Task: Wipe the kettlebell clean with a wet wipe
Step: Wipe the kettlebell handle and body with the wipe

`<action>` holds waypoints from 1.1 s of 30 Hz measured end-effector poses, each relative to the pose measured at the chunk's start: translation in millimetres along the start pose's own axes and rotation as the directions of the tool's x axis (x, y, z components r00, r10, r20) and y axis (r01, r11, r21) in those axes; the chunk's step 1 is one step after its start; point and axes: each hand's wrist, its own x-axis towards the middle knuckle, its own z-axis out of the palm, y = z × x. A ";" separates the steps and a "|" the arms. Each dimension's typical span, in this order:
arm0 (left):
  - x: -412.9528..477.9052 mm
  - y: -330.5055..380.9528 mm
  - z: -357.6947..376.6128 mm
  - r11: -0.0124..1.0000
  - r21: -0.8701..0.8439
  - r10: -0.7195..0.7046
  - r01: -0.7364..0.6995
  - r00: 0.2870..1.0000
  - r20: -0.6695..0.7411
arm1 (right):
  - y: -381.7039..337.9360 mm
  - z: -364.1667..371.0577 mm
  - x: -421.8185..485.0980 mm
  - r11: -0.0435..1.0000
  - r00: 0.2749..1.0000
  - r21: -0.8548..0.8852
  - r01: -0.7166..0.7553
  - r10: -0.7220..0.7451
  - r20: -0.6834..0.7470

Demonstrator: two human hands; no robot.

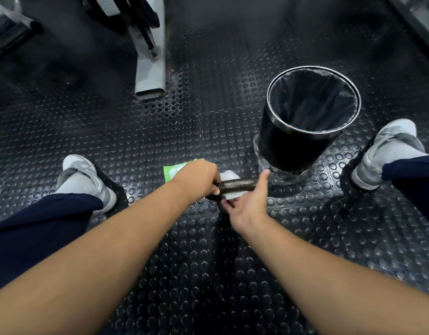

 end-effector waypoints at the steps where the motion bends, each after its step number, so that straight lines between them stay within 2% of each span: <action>1: 0.3 -0.5 0.3 1.000 0.001 0.002 -0.002 1.000 -0.005 | 7.9 4.3 -2.2 0.997 0.999 -0.073 -0.029 0.030 0.022; 5: 1.7 -3.9 4.5 0.999 -0.030 -0.013 0.012 1.000 -0.010 | 14.9 7.9 -5.8 0.975 0.996 -0.218 -0.050 0.066 0.067; 8: 0.1 -5.7 8.5 0.999 -0.040 -0.007 0.006 1.000 -0.023 | -1.7 -7.3 -4.2 0.995 0.990 -0.063 -0.074 0.080 0.116; 11: -2.1 -6.6 10.2 0.999 -0.051 -0.014 0.012 0.999 -0.034 | -21.1 -26.2 1.7 0.986 0.993 0.142 -0.086 0.073 0.097; 14: -4.0 -8.4 14.7 0.991 -0.123 -0.061 0.054 0.997 -0.050 | -31.7 -33.3 0.6 0.990 0.992 0.119 -0.073 0.060 0.113; 16: -10.7 -6.3 20.2 0.967 -0.228 -0.128 0.110 0.990 -0.065 | -33.4 -35.1 -1.7 0.994 0.991 0.066 -0.081 0.073 0.114; 19: -20.9 0.6 26.4 0.862 -0.470 -0.282 0.191 0.951 -0.130 | -36.2 -41.1 -1.7 0.995 0.993 -0.036 -0.090 0.092 0.070; 21: -23.5 10.6 28.1 0.793 -0.550 -0.365 0.262 0.927 -0.085 | -35.2 -42.4 0.2 0.996 0.996 -0.051 -0.078 0.081 0.047; 23: -22.9 27.0 29.5 0.662 -0.660 -0.381 0.354 0.918 0.110 | -33.5 -41.9 -0.3 0.995 0.997 -0.081 -0.067 0.069 0.028; 24: -22.4 39.1 29.9 0.520 -0.746 -0.372 0.416 0.896 0.241 | -33.6 -42.8 -0.4 0.993 0.998 -0.110 -0.054 0.057 0.022; 25: -23.1 49.1 29.2 0.330 -0.817 -0.365 0.472 0.862 0.351 | -32.5 -44.1 0.3 0.987 0.999 -0.155 -0.041 0.043 0.008; 26: -23.7 56.1 30.8 0.162 -0.854 -0.371 0.494 0.833 0.411 | -32.1 -46.7 1.1 0.980 0.999 -0.198 -0.035 0.034 -0.007; 27: -23.6 59.4 34.4 0.064 -0.866 -0.380 0.496 0.814 0.439 | -31.5 -49.7 2.6 0.971 0.999 -0.233 -0.045 0.042 -0.017; 30: -29.3 62.7 59.3 -0.033 -0.844 -0.319 0.536 0.794 0.517 | -33.2 -59.3 2.5 0.940 0.992 -0.319 -0.120 0.122 -0.015; 33: -30.1 72.6 86.3 -0.200 -0.848 -0.289 0.491 0.798 0.530 | -34.0 -66.4 6.2 0.921 0.990 -0.369 -0.127 0.139 0.005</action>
